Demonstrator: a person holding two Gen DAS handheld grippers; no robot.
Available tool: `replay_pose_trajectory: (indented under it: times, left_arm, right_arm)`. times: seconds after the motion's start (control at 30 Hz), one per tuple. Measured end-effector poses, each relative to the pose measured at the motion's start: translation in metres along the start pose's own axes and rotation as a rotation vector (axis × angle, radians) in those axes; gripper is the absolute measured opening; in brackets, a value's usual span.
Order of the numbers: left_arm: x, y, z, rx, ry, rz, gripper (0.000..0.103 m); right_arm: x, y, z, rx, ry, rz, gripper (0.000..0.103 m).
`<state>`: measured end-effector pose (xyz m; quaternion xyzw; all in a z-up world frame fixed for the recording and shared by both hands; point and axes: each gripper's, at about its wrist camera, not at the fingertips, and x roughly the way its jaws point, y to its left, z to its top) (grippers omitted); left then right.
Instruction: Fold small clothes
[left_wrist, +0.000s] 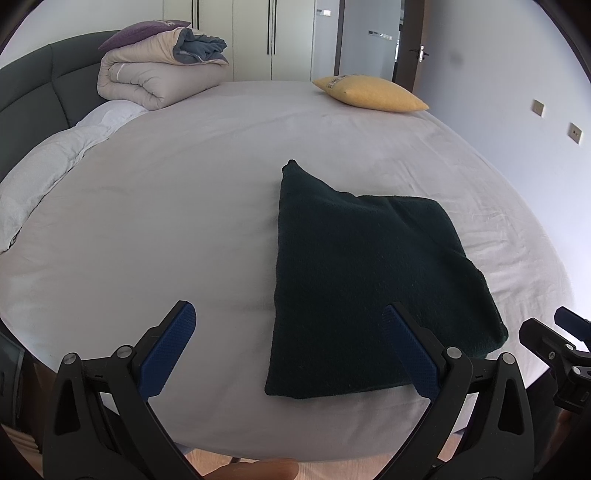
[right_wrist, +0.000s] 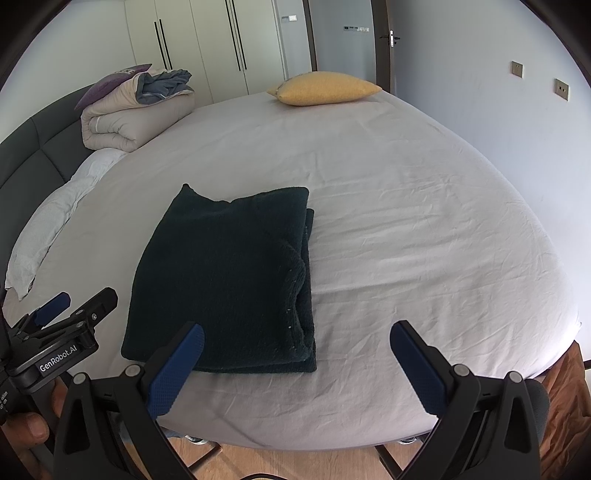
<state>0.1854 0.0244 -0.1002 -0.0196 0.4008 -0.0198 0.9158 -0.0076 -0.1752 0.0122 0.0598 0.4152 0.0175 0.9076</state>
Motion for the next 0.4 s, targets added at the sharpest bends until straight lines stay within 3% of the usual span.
replay_pose_trajectory:
  times: [0.4]
  left_arm:
    - [0.0011, -0.0007, 0.0011, -0.002, 0.001, -0.006, 0.103]
  right_arm:
    - [0.001, -0.0013, 0.0005, 0.006, 0.008, 0.007, 0.103]
